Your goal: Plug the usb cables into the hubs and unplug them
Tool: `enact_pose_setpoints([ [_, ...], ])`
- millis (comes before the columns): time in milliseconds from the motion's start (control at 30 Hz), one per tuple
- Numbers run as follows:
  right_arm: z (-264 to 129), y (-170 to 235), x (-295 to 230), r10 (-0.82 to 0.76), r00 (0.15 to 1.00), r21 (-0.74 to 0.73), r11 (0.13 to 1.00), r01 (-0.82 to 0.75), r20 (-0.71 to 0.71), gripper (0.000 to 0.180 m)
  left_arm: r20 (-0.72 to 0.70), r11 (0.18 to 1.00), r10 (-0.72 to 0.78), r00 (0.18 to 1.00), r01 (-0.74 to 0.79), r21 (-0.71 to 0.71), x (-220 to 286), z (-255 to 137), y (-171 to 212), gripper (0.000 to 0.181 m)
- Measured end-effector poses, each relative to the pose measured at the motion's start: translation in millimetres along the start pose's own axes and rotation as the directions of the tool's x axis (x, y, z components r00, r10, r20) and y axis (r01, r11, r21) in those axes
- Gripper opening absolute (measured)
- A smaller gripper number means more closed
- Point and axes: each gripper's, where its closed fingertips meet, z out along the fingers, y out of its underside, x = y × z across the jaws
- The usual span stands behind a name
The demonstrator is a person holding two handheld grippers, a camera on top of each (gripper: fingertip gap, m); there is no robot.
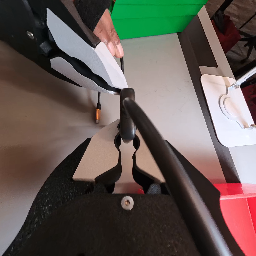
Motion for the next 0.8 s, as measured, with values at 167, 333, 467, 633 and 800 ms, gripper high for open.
enact_pose_setpoints([
  [167,-11,-10,-13,0.009,0.994,0.107,0.994,-0.02,0.107,0.012,-0.101,0.971,-0.137,0.985,0.153,0.184,3,-8,-12,0.008],
  [333,-11,-11,-20,0.027,0.985,0.117,0.992,-0.047,0.17,0.012,-0.421,0.818,-0.399,0.815,0.524,0.237,10,-16,-19,0.008],
  [467,-13,-14,-24,0.025,0.98,0.14,0.989,-0.053,0.199,0.012,-0.631,0.628,-0.53,0.567,0.762,0.158,11,-24,-22,0.013],
  [633,-16,-21,-31,0.011,0.972,0.179,0.982,-0.054,0.237,0.012,-0.756,0.5,-0.556,0.344,0.866,0.026,17,-30,-23,0.009],
  [800,-15,-21,-32,0.014,0.969,0.174,0.983,-0.059,0.246,0.012,-0.78,0.469,-0.561,0.278,0.883,-0.023,18,-32,-26,0.008],
])
